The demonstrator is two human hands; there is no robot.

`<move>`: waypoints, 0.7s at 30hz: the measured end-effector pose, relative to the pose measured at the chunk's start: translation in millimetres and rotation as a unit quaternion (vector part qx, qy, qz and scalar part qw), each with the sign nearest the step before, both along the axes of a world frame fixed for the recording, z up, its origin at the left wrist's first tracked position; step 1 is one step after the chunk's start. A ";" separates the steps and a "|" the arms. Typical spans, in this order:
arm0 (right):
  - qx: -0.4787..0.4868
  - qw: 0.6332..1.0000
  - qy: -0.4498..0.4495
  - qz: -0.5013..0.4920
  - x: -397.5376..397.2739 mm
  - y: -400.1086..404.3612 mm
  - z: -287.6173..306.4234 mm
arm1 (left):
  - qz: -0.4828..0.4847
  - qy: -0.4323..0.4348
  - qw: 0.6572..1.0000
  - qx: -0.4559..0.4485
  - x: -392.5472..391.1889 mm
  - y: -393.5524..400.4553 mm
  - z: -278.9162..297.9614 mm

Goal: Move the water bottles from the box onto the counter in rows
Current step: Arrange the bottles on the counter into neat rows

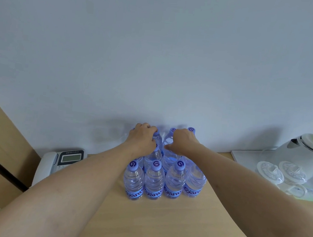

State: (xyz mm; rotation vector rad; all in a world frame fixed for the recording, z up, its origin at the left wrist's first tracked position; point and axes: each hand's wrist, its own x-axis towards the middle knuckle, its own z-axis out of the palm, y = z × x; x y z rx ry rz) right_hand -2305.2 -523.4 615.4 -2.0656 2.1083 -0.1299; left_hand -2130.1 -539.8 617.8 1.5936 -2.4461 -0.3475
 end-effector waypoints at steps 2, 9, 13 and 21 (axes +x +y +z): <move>0.006 1.000 -0.009 0.000 -2.1 0.8 4.0 | -0.005 -0.005 1.000 0.000 -3.7 -0.9 1.7; -0.021 0.998 0.027 -0.053 -34.9 3.6 21.4 | -0.016 -0.001 1.000 -0.005 -23.1 -3.7 7.0; 0.011 0.996 0.083 -0.037 -53.7 9.8 12.3 | -0.022 -0.012 1.000 -0.001 -37.5 -3.1 6.2; 0.055 0.995 0.074 0.040 -65.3 6.4 9.0 | -0.006 -0.025 1.000 -0.005 -61.9 -2.4 1.6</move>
